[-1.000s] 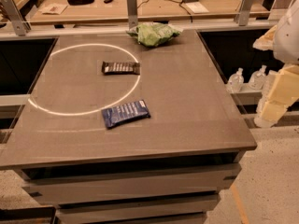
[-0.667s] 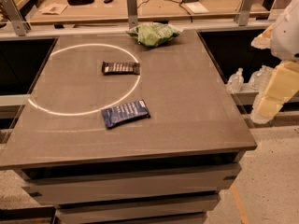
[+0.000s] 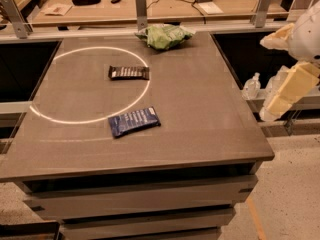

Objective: Move rxbar chocolate near rxbar blueberry

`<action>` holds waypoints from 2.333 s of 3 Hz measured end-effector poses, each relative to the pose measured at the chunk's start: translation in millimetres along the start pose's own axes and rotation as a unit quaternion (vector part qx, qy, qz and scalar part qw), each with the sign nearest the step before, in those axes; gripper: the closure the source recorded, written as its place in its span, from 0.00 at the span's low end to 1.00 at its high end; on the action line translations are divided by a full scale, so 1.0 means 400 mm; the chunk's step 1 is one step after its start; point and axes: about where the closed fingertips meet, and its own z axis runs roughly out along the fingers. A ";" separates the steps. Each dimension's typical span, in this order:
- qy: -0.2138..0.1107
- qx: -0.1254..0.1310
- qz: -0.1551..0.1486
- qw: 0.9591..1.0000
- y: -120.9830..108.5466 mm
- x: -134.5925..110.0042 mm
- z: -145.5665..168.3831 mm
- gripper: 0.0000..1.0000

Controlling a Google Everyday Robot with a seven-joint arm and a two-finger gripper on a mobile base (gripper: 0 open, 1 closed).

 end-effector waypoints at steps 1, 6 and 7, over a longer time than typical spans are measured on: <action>-0.064 0.030 -0.041 0.997 -0.021 -0.017 0.028 0.00; -0.179 0.050 -0.070 0.980 -0.214 -0.152 0.193 0.00; -0.175 0.043 -0.066 0.981 -0.237 -0.186 0.270 0.00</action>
Offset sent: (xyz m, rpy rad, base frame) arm 0.0654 0.0052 -0.0158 0.2365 -0.2968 0.0274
